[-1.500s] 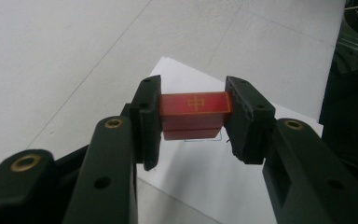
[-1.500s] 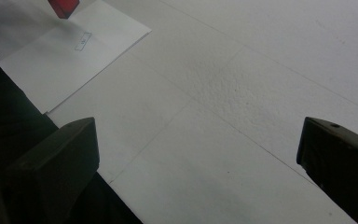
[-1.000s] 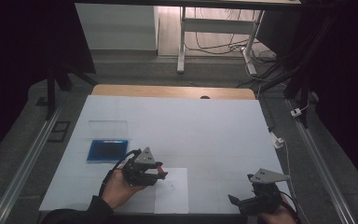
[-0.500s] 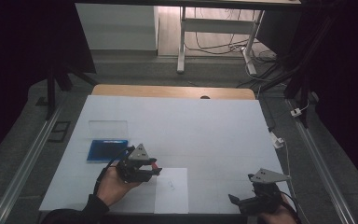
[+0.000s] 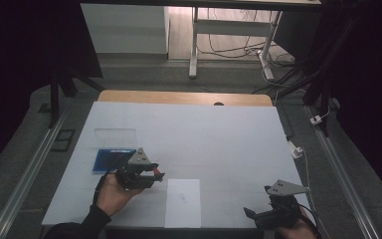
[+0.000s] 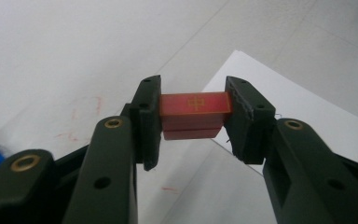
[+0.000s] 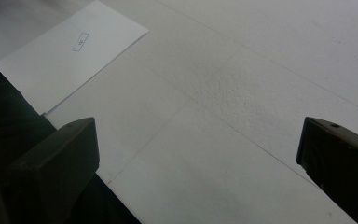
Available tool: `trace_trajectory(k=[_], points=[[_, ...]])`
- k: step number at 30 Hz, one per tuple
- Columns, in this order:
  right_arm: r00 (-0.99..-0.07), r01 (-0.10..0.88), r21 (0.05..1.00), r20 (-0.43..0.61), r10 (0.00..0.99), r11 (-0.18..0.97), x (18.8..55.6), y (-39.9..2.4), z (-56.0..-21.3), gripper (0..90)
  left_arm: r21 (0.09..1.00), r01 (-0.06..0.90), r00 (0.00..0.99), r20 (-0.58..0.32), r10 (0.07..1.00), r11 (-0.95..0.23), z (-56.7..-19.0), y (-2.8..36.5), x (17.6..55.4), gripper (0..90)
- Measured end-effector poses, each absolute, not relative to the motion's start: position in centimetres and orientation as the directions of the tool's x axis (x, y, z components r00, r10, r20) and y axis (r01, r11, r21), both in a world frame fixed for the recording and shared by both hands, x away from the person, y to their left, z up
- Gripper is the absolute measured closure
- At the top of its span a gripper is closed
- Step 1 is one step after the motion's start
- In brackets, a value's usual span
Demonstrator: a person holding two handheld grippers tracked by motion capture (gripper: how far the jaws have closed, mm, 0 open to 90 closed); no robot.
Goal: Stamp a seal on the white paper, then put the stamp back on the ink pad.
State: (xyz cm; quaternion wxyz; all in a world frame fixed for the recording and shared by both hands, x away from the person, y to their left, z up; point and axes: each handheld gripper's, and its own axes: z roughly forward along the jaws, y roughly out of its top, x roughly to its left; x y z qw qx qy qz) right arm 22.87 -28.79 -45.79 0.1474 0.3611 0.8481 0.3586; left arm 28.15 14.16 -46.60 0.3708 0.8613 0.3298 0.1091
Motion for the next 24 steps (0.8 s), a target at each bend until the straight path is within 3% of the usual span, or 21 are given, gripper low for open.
trace_trajectory(k=[24], points=[[-0.697,0.505,0.716,0.009,0.717,0.482,22.8,-28.8,-45.8,0.0,0.718,0.548,0.660,-0.056,0.749,-0.429,-46.6,18.1,29.4,58.4]])
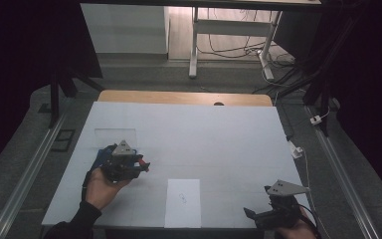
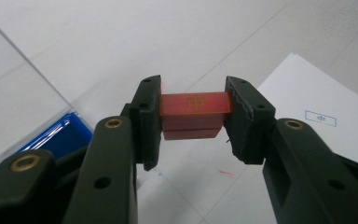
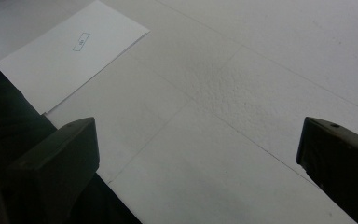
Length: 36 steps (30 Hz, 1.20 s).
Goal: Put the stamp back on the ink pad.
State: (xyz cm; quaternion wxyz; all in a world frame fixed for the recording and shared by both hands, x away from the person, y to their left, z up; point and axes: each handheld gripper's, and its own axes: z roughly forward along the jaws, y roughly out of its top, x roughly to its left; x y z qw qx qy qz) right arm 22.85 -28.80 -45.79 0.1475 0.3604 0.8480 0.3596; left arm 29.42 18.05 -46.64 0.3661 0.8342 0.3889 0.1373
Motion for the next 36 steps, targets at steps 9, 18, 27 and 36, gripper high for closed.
trace_trajectory(k=[9,18,27,36], points=[[-0.692,0.509,0.717,0.012,0.722,0.476,22.9,-28.9,-45.7,0.0,0.721,0.579,0.610,-0.074,0.789,-0.381,-46.9,20.1,30.1,58.4],[-0.694,0.508,0.716,0.012,0.720,0.479,22.9,-28.9,-45.8,0.0,0.714,0.599,0.572,-0.065,0.818,-0.362,-47.3,21.5,30.6,58.4],[-0.694,0.507,0.716,0.009,0.720,0.480,22.9,-28.8,-45.8,0.0,0.712,0.618,0.532,-0.067,0.844,-0.333,-47.7,23.0,31.1,58.3],[-0.694,0.508,0.714,0.008,0.720,0.482,22.9,-28.8,-45.8,0.0,0.702,0.643,0.490,-0.069,0.869,-0.306,-48.0,24.5,31.7,58.3]])
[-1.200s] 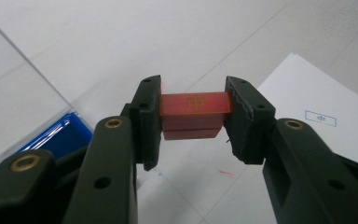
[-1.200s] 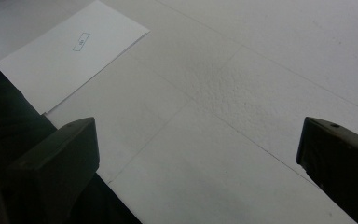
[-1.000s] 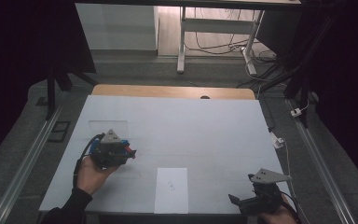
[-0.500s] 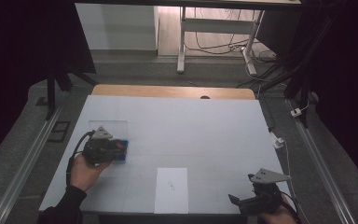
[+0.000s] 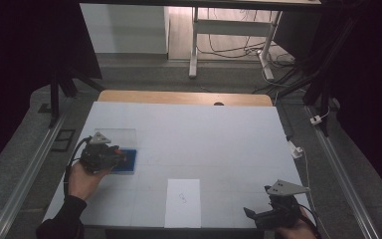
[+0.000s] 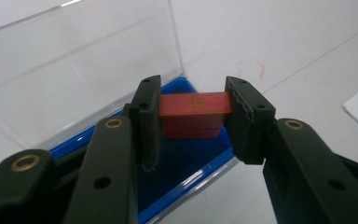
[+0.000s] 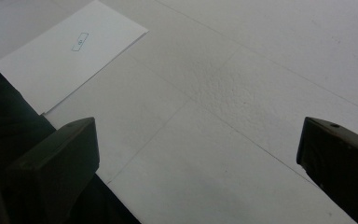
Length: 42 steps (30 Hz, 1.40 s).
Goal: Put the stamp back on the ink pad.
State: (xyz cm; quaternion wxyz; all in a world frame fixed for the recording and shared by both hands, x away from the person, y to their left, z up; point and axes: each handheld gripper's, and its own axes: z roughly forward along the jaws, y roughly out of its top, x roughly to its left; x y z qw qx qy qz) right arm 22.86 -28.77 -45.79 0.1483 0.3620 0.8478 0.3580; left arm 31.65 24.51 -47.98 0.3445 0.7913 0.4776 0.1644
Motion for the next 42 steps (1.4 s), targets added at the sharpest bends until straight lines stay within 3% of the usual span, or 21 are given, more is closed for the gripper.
trace_trajectory(k=[16,25,35,42], points=[[-0.698,0.505,0.710,0.001,0.717,0.491,22.9,-28.7,-45.8,0.0,0.666,0.691,0.431,-0.068,0.900,-0.281,-49.1,26.0,32.8,58.3],[-0.697,0.506,0.707,-0.002,0.717,0.495,22.9,-28.7,-45.8,0.0,0.658,0.695,0.437,-0.065,0.897,-0.291,-49.8,26.1,33.2,58.3],[-0.698,0.507,0.704,-0.003,0.716,0.497,22.8,-28.7,-45.8,0.0,0.624,0.697,0.451,0.000,0.892,-0.353,-50.3,25.5,33.3,57.9],[-0.698,0.507,0.703,-0.004,0.716,0.498,22.9,-28.6,-45.8,0.0,0.626,0.705,0.443,-0.020,0.896,-0.334,-50.4,25.6,33.4,57.4]])
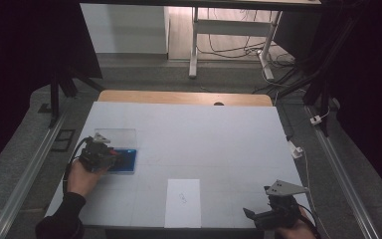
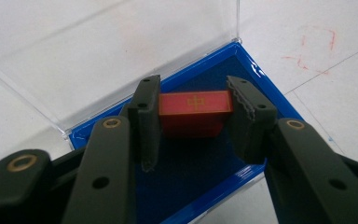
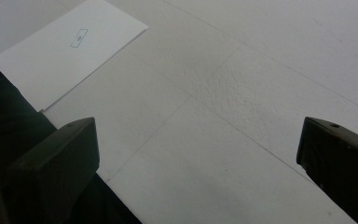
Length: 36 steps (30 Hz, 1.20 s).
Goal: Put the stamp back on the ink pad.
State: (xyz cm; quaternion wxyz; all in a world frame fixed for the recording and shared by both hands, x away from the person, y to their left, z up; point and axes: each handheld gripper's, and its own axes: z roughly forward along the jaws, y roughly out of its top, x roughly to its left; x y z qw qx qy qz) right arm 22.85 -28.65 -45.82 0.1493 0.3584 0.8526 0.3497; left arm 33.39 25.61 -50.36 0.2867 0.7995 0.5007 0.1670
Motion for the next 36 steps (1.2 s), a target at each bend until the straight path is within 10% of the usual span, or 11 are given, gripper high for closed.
trace_trajectory(k=[36], points=[[-0.698,0.505,0.705,-0.005,0.716,0.498,22.8,-28.6,-45.8,0.0,0.706,0.654,0.504,-0.139,0.853,-0.272,-47.3,23.4,31.0,0.8]])
